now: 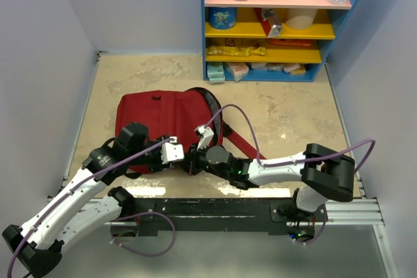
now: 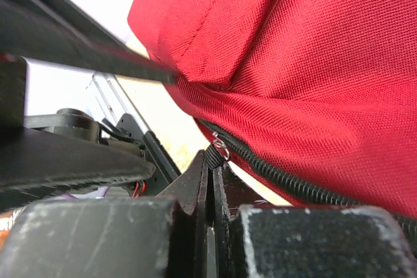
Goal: Pack the student bag
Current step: Zip the student bag at the center of the board.
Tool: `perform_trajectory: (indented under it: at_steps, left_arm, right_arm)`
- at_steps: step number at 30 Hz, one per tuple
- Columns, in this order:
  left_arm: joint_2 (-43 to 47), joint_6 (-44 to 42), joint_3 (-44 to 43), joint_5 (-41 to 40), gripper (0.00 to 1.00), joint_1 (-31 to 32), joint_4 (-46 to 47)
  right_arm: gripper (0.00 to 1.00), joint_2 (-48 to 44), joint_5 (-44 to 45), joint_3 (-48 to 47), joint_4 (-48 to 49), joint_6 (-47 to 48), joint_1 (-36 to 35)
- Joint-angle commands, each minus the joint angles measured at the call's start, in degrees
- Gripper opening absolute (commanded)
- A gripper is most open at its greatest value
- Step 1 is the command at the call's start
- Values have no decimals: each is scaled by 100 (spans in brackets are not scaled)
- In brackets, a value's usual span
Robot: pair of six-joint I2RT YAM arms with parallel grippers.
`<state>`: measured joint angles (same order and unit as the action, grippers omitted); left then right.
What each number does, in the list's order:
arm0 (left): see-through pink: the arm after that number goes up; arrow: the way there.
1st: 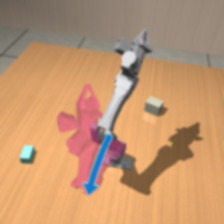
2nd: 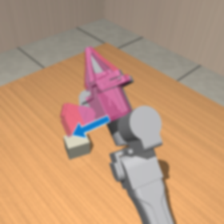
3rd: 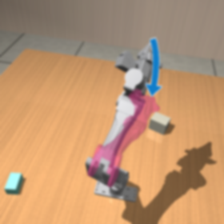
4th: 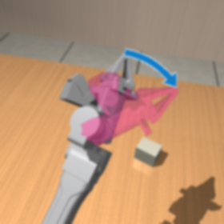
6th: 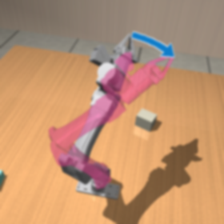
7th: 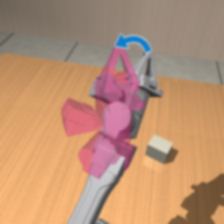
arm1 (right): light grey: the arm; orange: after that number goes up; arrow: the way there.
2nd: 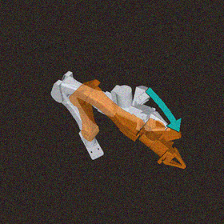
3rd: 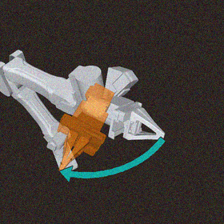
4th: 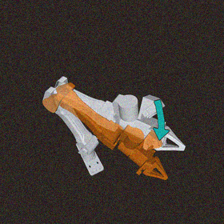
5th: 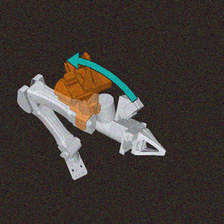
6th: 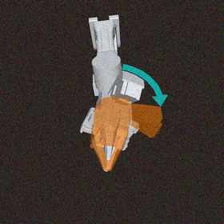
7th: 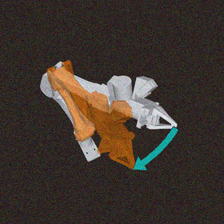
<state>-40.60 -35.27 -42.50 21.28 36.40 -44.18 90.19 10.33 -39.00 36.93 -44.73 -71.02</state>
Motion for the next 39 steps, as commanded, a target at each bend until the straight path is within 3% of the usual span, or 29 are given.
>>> perform_trajectory:
  at_steps: [1, 6, 15, 19, 21, 22, 26, 27, 28, 29, 39]
  left_arm:
    - [61, -569, 48, 526, 56, -2, -293]
    - [-53, -701, 435, 535, 52, -2, 164]
    - [-668, -631, 725, 465, 30, 16, 1359]
    - [-677, -587, 813, 387, 8, 51, 1456]
    - [-634, -525, 857, 272, 4, 51, 1491]
    - [-538, -508, 858, 167, 5, 51, 1526]
    - [-142, -411, 621, 201, 26, 51, 1308]
    - [-72, -428, 568, 227, 33, 51, 1211]
    - [77, -428, 541, 245, 50, 51, 1054]
    - [157, -428, 524, 219, 56, 51, 1000]
    - [632, -525, 743, -133, 59, 51, 1324]
  right_arm:
    - [0, -624, 531, 7, -387, 61, -8]
    - [0, -836, 602, -2, -801, 70, -8]
    - [0, -758, 347, -28, -705, -9, 1]
    - [0, -819, 259, -46, -704, -1, -8]
    - [0, -872, 251, -55, -748, 8, 1]
    - [0, -889, 242, -63, -757, 17, -8]
    - [0, -837, 180, -81, -801, -18, -8]
    - [0, -819, 154, -81, -784, -27, 1]
    - [0, -793, 145, -81, -784, -36, 1]
    - [0, -784, 136, -98, -757, -44, 1]
    - [0, -722, 40, -90, -678, -88, 1]
